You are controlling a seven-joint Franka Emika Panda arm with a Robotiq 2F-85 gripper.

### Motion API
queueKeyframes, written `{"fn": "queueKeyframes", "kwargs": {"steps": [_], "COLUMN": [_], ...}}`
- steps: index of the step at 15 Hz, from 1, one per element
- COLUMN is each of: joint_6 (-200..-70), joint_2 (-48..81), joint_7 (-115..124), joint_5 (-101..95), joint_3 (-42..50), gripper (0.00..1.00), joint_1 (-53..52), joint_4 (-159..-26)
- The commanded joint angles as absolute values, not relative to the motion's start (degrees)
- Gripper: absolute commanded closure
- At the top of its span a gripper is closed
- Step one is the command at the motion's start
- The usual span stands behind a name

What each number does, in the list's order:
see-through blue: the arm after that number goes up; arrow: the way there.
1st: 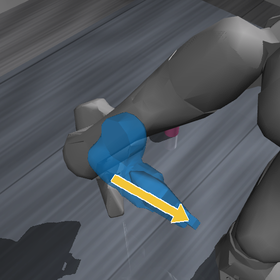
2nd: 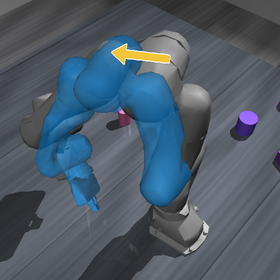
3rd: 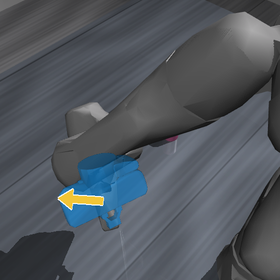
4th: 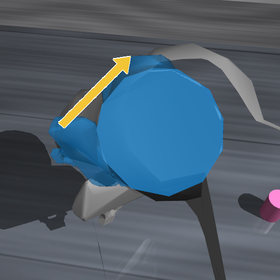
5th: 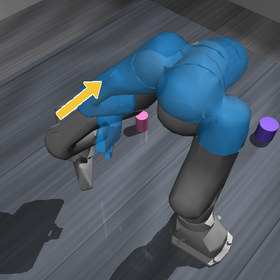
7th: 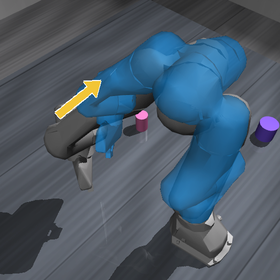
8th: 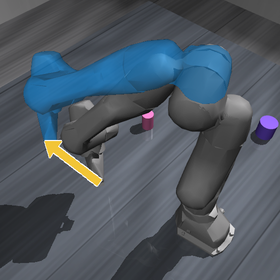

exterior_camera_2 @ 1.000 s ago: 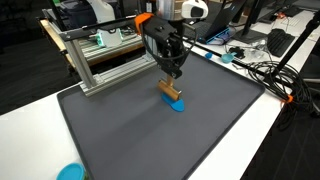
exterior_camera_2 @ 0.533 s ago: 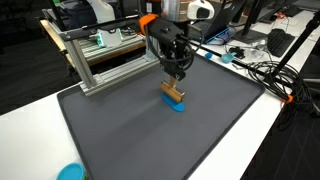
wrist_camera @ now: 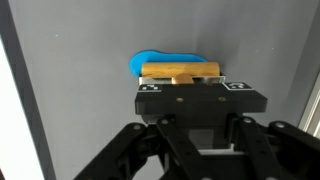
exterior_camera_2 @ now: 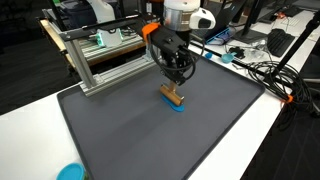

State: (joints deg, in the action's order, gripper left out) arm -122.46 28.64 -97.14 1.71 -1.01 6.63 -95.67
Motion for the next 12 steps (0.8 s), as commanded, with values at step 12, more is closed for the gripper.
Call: {"fn": "queueKeyframes", "kwargs": {"steps": [12], "joint_6": [-119.58], "joint_2": [33.13], "joint_7": [-99.30], "joint_5": [6.03], "joint_3": [-4.26], "gripper": [0.78], "joint_1": [9.17], "joint_4": [-93.23]}}
